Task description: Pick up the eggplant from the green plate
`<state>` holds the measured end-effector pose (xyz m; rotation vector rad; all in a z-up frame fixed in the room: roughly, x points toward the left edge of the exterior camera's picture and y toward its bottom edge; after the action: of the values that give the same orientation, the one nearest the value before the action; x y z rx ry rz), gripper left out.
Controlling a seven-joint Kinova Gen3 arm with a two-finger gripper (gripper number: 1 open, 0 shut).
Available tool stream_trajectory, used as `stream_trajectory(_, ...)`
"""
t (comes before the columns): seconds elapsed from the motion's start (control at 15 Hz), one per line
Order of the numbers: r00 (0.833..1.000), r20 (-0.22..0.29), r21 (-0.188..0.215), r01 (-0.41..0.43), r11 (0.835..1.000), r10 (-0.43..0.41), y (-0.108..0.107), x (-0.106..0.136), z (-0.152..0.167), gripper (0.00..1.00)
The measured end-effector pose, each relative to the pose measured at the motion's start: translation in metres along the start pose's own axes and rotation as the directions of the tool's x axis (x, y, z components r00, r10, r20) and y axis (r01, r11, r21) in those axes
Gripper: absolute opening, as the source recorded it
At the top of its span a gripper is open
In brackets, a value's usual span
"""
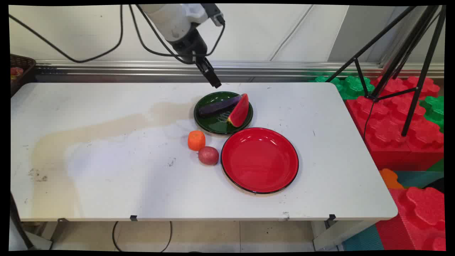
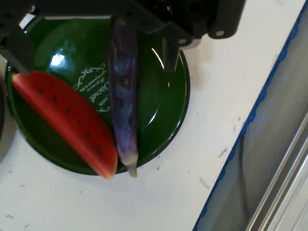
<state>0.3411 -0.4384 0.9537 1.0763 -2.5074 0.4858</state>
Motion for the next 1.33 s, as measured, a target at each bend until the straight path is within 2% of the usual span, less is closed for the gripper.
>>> stream_trajectory(0.73,0.993,0.114,0.021,0.013,1.000,-0.015,-0.012,0.003,0.093,1.00)
stream_trajectory(1.33,0.988,0.153,0.015,0.013,1.000,-0.015,-0.013,-0.004,0.155,1.00)
